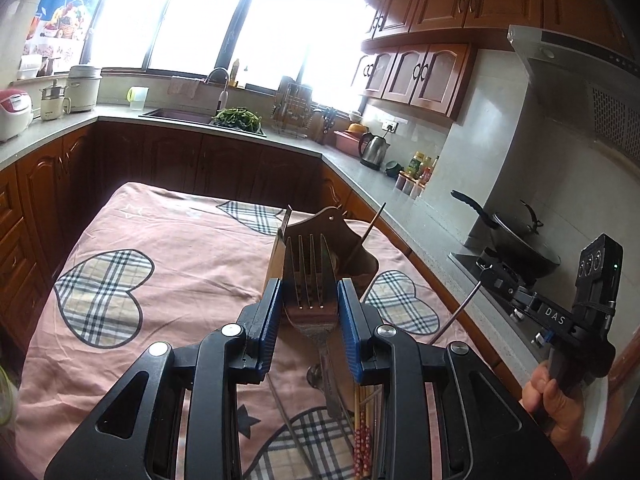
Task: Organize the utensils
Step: 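Lift and carry the fork with the left tool while the right carries the chopstick to the holder, then lower the fork into the holder and open the left tool while the right releases the chopstick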
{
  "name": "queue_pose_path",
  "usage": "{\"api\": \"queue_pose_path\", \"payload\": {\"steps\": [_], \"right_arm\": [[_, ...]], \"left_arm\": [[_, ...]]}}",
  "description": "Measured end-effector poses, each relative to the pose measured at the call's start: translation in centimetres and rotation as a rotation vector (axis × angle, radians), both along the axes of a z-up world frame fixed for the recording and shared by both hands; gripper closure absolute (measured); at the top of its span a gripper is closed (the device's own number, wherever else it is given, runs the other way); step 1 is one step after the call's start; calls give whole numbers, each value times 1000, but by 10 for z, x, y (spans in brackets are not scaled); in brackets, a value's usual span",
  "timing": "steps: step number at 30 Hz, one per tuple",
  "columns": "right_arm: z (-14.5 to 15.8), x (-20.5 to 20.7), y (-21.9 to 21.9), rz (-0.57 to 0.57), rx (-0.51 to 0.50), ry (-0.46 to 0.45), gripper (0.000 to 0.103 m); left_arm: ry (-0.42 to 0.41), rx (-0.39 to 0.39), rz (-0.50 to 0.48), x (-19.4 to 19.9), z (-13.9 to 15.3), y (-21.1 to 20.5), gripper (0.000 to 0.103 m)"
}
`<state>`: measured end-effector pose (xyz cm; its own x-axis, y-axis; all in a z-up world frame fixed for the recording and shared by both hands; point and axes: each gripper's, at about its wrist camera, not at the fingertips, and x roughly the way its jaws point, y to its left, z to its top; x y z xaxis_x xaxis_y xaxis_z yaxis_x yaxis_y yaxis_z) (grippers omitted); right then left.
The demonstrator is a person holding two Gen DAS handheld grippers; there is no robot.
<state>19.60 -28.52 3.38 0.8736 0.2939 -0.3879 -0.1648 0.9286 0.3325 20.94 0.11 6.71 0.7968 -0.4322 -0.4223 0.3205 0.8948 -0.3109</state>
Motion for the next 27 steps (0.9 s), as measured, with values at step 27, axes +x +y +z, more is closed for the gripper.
{"api": "queue_pose_path", "payload": {"steps": [27], "right_arm": [[76,118,-12,-87,-46,-205,99]], "left_arm": [[-141,7,161,145,37,-35,77]]}}
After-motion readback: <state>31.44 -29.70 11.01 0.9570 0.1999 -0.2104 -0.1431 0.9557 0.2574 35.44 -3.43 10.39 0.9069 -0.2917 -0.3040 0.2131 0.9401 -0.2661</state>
